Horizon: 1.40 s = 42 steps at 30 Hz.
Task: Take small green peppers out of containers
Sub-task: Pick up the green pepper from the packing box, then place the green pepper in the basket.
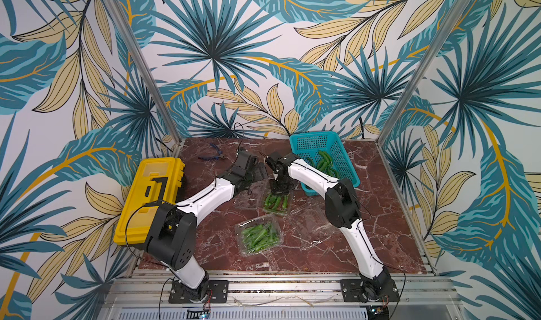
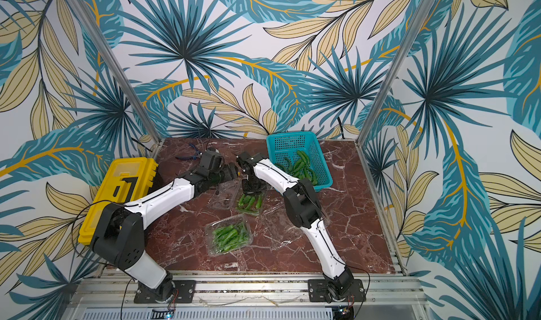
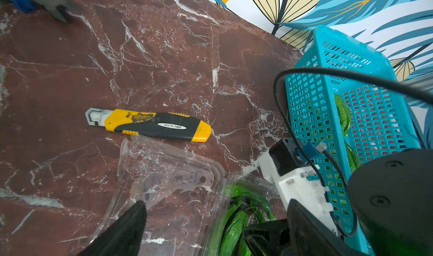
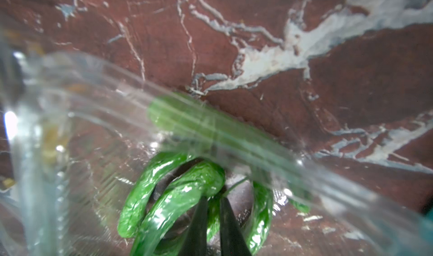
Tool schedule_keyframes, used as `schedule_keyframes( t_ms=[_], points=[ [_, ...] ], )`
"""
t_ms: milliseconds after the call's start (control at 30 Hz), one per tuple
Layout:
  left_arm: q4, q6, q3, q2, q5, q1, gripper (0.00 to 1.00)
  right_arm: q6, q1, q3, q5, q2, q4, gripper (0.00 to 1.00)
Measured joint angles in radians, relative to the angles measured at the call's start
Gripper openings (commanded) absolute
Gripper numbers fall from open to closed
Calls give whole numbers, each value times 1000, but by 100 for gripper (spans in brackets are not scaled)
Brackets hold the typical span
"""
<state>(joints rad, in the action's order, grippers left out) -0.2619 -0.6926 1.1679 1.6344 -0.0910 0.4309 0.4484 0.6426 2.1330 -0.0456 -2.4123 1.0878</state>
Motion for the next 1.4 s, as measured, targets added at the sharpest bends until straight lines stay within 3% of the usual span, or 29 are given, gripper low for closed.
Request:
schedule_keyframes(
  t_ms=[867,1000,1200,1400],
  points=[
    [-25,6,0,21,36,0,95,-5,-23,-280,56,328,-214,8],
    [-27,22,1,31,76,0,95,-4,-87,-304,72,400,-236,8],
    [-27,58,1,33,115,5,95,15,-292,-377,98,539,-303,8],
    [-30,126,12,33,126,40,95,39,-411,-436,147,525,-330,9]
  ],
)
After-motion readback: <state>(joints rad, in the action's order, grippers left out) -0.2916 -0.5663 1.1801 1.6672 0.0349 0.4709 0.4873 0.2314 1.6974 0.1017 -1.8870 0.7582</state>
